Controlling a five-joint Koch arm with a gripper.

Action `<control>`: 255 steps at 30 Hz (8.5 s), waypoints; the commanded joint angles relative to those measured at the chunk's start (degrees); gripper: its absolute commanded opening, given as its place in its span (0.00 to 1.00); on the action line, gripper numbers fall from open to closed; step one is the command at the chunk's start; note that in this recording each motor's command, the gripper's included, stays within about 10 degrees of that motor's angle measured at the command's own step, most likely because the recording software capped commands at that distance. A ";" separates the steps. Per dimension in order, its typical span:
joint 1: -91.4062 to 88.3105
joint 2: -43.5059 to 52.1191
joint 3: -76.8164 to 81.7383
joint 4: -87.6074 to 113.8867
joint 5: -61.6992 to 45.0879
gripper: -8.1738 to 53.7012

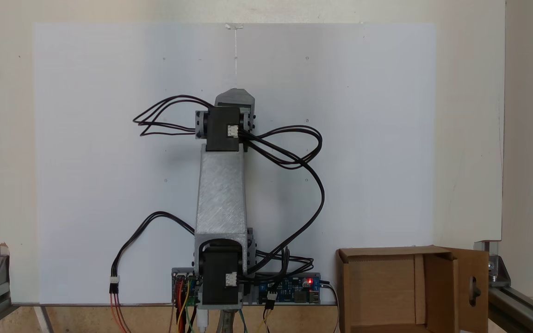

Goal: Grasp a green dice and put it in the bin.

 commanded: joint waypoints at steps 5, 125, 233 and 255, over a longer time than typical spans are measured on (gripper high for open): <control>-0.53 1.14 1.41 -2.90 2.37 0.86; 7.47 9.67 -36.91 21.45 0.00 0.32; 1.23 30.50 7.29 -40.87 0.70 0.84; 0.18 50.89 51.68 -88.15 0.35 0.85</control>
